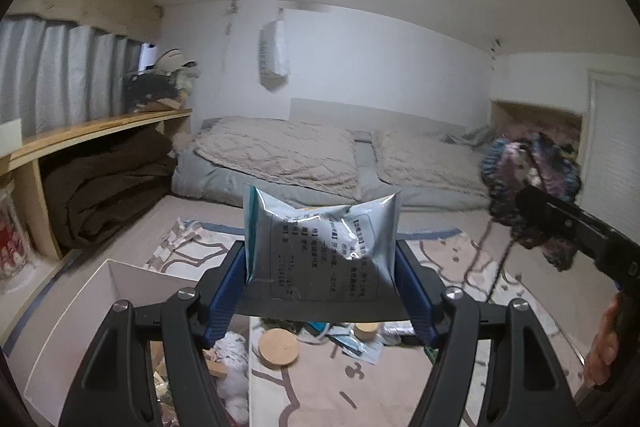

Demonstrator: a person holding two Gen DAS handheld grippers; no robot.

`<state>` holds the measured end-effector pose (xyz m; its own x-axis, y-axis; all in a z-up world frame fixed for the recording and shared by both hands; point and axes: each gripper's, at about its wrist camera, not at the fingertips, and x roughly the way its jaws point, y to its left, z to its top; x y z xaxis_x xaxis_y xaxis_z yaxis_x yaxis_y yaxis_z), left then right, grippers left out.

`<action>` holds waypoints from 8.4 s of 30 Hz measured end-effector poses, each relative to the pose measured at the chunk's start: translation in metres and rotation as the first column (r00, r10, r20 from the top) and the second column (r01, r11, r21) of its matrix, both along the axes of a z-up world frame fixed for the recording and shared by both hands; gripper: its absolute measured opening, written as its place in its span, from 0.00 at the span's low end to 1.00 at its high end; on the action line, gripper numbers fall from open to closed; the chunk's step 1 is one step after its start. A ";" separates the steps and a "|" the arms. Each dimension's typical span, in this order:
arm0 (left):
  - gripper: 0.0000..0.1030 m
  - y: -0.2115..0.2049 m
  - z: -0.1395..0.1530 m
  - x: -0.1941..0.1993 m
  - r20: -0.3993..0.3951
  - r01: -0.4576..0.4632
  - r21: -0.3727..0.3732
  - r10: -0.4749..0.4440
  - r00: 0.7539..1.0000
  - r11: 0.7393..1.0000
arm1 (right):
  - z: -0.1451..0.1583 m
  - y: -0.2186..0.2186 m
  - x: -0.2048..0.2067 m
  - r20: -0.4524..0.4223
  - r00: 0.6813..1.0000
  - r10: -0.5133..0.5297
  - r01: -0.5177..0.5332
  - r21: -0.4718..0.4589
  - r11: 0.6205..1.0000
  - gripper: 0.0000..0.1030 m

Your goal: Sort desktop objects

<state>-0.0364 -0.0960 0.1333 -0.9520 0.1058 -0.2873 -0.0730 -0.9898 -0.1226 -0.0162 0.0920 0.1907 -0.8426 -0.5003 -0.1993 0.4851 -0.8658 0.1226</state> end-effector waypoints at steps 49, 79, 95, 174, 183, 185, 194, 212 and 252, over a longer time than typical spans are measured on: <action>0.83 -0.167 -0.116 -0.035 0.374 -0.460 0.143 0.382 0.845 0.876 | 0.003 -0.193 -0.054 0.180 0.938 0.298 -0.314 0.068 0.947 0.19; 0.86 -0.193 -0.085 0.024 0.215 -0.555 0.138 0.522 0.825 0.820 | -0.074 -0.301 -0.135 0.444 0.811 0.381 -0.423 -0.005 0.906 0.18; 0.86 -0.202 -0.089 0.030 0.216 -0.561 0.192 0.523 0.825 0.805 | -0.173 -0.322 -0.178 0.719 0.664 0.208 -0.404 0.111 0.908 0.19; 1.00 -0.059 -0.086 -0.025 0.209 -0.329 -0.095 0.342 0.916 0.940 | -0.104 -0.081 -0.079 0.229 0.971 -0.072 0.025 0.202 0.979 1.00; 1.00 -0.030 -0.091 -0.036 0.228 -0.255 -0.078 0.266 0.937 0.964 | -0.112 -0.044 -0.076 0.238 0.963 -0.122 0.065 0.233 0.970 1.00; 1.00 -0.023 -0.092 -0.038 0.229 -0.239 -0.075 0.250 0.941 0.968 | -0.113 -0.037 -0.075 0.235 0.962 -0.136 0.079 0.238 0.968 1.00; 1.00 0.002 -0.096 -0.043 0.223 -0.203 -0.086 0.218 0.950 0.975 | -0.117 0.003 -0.070 0.231 0.954 -0.192 0.139 0.227 0.964 1.00; 1.00 0.028 -0.094 -0.038 0.152 -0.142 -0.021 0.144 0.978 0.990 | -0.123 0.058 -0.062 0.195 0.939 -0.285 0.249 0.189 0.950 1.00; 1.00 0.113 -0.142 -0.049 0.249 0.090 -0.087 -0.066 0.966 0.992 | -0.246 0.147 -0.163 0.505 0.738 -0.447 0.350 0.281 0.894 0.42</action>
